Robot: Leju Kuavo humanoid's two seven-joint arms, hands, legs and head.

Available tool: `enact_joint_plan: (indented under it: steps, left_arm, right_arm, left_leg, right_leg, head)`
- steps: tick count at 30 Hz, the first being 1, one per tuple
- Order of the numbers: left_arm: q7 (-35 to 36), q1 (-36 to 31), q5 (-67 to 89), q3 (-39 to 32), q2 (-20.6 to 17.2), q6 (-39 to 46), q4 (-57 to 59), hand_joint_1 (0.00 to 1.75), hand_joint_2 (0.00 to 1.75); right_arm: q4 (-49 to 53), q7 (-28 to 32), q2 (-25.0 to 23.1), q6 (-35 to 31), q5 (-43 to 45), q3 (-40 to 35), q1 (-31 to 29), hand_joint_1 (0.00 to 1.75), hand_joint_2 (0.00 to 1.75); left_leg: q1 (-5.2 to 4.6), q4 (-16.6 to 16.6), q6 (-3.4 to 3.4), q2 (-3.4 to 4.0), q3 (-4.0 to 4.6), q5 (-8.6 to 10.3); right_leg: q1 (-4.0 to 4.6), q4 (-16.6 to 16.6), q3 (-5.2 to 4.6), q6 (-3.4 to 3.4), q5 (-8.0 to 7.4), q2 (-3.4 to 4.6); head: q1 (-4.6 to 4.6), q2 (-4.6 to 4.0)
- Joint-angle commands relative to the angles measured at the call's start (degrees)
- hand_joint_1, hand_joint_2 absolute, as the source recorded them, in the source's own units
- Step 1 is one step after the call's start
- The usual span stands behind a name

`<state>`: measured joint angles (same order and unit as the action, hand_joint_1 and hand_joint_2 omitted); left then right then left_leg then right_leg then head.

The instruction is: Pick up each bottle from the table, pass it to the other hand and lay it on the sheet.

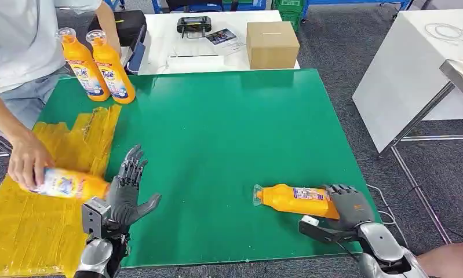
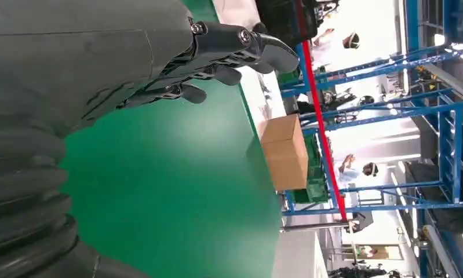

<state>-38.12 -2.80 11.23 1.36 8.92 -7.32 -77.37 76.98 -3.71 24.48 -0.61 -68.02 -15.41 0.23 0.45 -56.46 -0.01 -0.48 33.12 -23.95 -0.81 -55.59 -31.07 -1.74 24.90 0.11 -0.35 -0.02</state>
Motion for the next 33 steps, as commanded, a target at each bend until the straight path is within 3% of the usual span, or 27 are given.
enact_joint_plan:
  steps: [1, 2, 4, 6, 12, 15, 26, 33]
  left_arm:
    - [6.11, -2.91, 2.31, 5.62, -2.85, -7.16, 4.06, 0.00, 1.75]
    - [10.26, -4.27, 1.70, 8.52, -2.64, -8.77, 5.92, 0.00, 1.75]
    - [10.97, -5.72, -0.07, 11.73, -2.54, -8.69, 7.37, 0.00, 1.75]
    - [11.10, -6.48, -1.94, 15.25, -3.62, -7.87, 6.47, 0.00, 1.75]
    - [11.67, -6.34, -2.65, 15.75, -4.23, -7.41, 5.51, 0.00, 1.75]
    - [11.68, -6.35, -2.94, 16.08, -4.56, -7.27, 5.49, 0.00, 1.75]
    - [12.99, -10.56, -5.92, 19.79, -4.17, -7.38, 8.84, 0.00, 1.75]
    - [13.98, -12.50, -7.59, 20.78, -3.50, -7.54, 9.35, 0.00, 1.75]
  right_arm:
    - [-3.92, 14.86, -14.71, -17.61, 12.81, 7.44, -2.16, 1.75, 1.75]
    - [-2.21, 13.68, -20.62, -20.88, 11.03, 6.84, -3.64, 1.75, 1.75]
    - [-0.38, 11.41, -23.12, -22.20, 11.02, 4.89, -4.00, 1.75, 1.75]
    - [0.04, 12.48, -23.44, -24.81, 14.25, 4.63, -3.84, 1.75, 1.75]
    - [0.07, 13.70, -22.41, -25.09, 15.66, 5.55, -3.20, 1.75, 1.75]
    - [-0.09, 14.35, -22.69, -25.12, 16.02, 5.84, -3.28, 1.75, 1.75]
    - [0.68, 23.75, -29.50, -25.06, 29.34, 5.56, -3.98, 1.75, 1.75]
    - [-7.11, 24.67, -33.11, -21.42, 32.50, 1.67, -7.29, 1.75, 1.75]
  left_leg:
    - [0.06, 0.06, -0.01, 0.03, -0.13, -0.03]
    - [0.08, 0.08, -0.02, 0.09, -0.15, -0.04]
    - [0.16, 0.14, -0.09, 0.26, -0.14, 0.01]
    - [0.15, 0.13, -0.10, 0.24, -0.11, 0.01]
    - [0.20, 0.04, 0.00, -0.10, 0.03, 0.05]
    - [0.18, 0.01, 0.00, 0.09, 0.14, 0.01]
    - [0.16, 0.00, -0.03, 0.07, 0.21, 0.00]
    - [0.16, 0.03, 0.00, 0.10, 0.27, 0.06]
  right_leg:
    - [0.07, 0.12, 0.16, 0.07, 0.00, -0.01]
    - [0.10, 0.15, 0.17, 0.09, -0.01, 0.04]
    - [0.18, 0.18, 0.11, 0.16, -0.11, 0.21]
    - [0.18, 0.13, 0.10, 0.20, -0.08, 0.18]
    - [0.19, 0.04, 0.01, 0.24, -0.03, -0.10]
    - [0.21, 0.00, -0.10, 0.23, -0.06, 0.06]
    - [0.18, -0.03, -0.17, 0.31, -0.03, 0.00]
    - [0.18, -0.01, -0.26, 0.23, -0.10, 0.06]
  head:
    - [0.02, 0.00]
    - [0.00, 0.00]
    - [0.02, 0.00]
    - [0.07, 0.00]
    - [-0.13, 0.00]
    - [-0.20, 0.00]
    - [-0.20, 0.00]
    - [-0.17, 0.00]
